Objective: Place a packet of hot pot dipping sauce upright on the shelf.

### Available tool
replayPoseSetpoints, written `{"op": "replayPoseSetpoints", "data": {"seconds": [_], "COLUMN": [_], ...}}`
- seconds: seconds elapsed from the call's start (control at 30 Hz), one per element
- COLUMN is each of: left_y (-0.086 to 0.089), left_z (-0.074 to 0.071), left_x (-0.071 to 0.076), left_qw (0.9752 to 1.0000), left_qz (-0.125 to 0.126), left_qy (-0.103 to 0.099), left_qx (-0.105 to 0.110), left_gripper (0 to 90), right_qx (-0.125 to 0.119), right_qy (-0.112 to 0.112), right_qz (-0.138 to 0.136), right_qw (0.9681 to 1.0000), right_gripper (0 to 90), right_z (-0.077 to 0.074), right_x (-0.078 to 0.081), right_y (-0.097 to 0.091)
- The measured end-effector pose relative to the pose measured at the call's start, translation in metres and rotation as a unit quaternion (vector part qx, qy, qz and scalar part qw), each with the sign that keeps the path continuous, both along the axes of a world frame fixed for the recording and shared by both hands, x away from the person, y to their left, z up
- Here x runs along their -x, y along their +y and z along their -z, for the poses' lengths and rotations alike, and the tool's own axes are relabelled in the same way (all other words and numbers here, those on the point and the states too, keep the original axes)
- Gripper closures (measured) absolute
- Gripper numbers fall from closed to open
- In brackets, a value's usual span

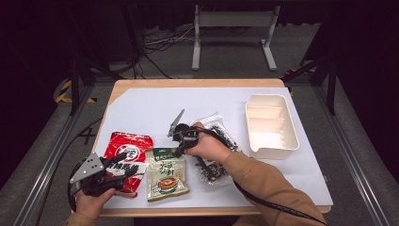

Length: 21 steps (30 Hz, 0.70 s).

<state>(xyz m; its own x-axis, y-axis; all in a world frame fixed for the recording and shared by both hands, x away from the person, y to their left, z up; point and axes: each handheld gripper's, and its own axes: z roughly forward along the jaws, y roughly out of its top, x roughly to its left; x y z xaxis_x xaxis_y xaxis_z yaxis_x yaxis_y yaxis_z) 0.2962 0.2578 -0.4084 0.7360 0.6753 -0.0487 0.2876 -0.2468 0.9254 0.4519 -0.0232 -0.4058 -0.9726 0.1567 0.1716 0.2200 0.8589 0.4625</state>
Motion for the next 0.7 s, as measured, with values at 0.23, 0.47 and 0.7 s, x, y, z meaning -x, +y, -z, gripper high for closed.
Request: {"op": "replayPoseSetpoints", "data": {"seconds": [0.23,0.47,0.7], "left_y": [0.000,0.000,0.000], "left_z": [0.000,0.000,-0.001], "left_x": [-0.002,-0.004,-0.005], "left_qw": [1.0000,1.0000,1.0000], "left_qz": [-0.001,-0.003,-0.007], "left_qy": [0.000,0.000,-0.002], "left_qx": [0.000,0.001,0.007], "left_gripper": [36.9,36.8,36.9], "right_qx": [-0.017,-0.031,-0.056], "right_qy": [-0.008,-0.016,-0.025], "right_qz": [0.002,-0.005,-0.011], "right_qw": [0.9998,0.9994,0.9980], "right_gripper": [88.8,89.0,89.1], "right_z": [-0.018,-0.038,-0.060], "right_x": [0.006,0.021,0.038], "right_y": [-0.005,-0.008,-0.012]}}
